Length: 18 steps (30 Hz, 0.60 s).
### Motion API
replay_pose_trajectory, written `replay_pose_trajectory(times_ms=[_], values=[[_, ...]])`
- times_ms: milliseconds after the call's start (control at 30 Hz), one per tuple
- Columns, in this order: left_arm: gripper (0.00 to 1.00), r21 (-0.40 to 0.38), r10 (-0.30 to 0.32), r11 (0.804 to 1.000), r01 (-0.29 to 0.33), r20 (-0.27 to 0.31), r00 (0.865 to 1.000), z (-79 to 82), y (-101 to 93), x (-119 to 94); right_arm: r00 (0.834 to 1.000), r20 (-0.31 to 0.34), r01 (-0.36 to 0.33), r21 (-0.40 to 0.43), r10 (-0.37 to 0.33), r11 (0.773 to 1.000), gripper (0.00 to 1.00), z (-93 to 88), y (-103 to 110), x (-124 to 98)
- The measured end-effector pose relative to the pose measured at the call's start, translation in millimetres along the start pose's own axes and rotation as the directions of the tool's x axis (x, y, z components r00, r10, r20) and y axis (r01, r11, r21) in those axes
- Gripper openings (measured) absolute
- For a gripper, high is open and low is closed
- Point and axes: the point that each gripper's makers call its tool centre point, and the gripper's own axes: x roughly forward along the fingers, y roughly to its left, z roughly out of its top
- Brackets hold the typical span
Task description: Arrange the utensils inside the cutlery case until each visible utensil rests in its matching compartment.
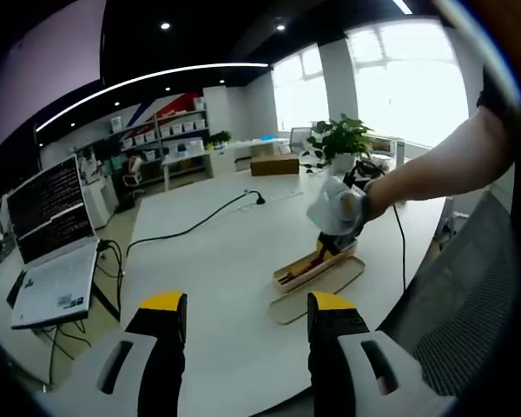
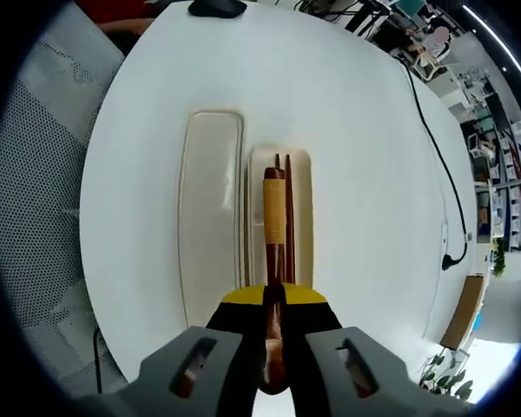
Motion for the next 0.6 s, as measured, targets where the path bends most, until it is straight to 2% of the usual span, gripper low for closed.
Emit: replay_pose_trajectory(times_ms=[600], values=[[0.58,-0.009,0.0,1.0,-0.001,-0.012,1.0,-2.5,1.6,2,1.0,0.01,-0.017,-0.014,0.017,1.0,0.01,7.1,-1,12]])
